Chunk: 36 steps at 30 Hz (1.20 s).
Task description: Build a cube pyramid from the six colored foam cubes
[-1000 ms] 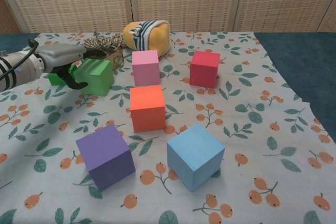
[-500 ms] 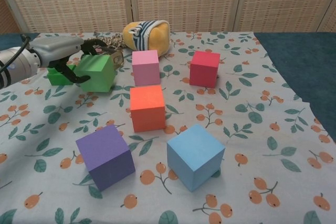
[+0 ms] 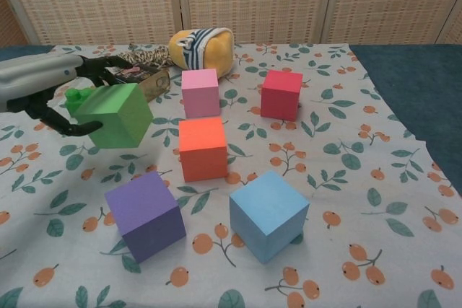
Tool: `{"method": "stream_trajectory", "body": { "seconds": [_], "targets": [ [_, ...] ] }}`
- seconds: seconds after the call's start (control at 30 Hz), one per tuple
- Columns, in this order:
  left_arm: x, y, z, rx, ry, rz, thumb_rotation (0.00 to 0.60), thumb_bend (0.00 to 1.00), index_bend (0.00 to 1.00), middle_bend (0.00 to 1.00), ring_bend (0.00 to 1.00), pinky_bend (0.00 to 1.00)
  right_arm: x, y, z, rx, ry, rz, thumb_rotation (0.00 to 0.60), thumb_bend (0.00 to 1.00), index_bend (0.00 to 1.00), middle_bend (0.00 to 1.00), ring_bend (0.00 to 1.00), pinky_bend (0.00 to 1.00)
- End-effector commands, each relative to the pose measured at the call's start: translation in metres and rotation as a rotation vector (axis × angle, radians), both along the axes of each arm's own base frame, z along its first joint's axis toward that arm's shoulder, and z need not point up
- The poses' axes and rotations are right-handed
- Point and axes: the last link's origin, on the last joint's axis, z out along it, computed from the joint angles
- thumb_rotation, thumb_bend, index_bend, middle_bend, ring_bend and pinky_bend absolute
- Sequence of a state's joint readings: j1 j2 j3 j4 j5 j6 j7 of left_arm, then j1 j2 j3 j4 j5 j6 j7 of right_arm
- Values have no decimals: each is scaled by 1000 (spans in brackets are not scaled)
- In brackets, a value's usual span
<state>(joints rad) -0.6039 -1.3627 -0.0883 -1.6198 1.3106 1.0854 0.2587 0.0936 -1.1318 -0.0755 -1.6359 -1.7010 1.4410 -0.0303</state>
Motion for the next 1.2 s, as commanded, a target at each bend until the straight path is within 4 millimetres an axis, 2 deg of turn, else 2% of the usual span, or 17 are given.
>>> {"method": "stream_trajectory", "body": {
  "seconds": [0.03,0.17,0.4,0.67,0.77,0.93,1.2],
  "targets": [
    [-14,-28,4,29,73,55,600,383,0,721,303,43,2,4,0,18,-10,13,600,239,0,0,0,0],
    [-15,-37,-4,43,100,96,600,384,0,721,304,42,5,8,0,35,-19,31,600,238,0,0,0,0],
    [-9,-35,-15,79,127,159,600,382,0,721,309,44,5,8,1,50,-28,35,600,238,0,0,0,0],
    [2,-34,-25,64,119,153,600,383,0,721,310,43,5,7,2,52,-32,30,600,238,0,0,0,0],
    [14,-32,-37,35,111,134,600,382,0,721,311,43,4,6,3,52,-32,23,600,239,0,0,0,0],
    [21,-24,-48,21,130,124,600,382,0,718,311,43,3,5,4,53,-30,18,600,238,0,0,0,0],
    [25,-13,-53,39,142,118,600,382,0,709,311,43,2,3,4,47,-25,7,600,238,0,0,0,0]
  ]
}}
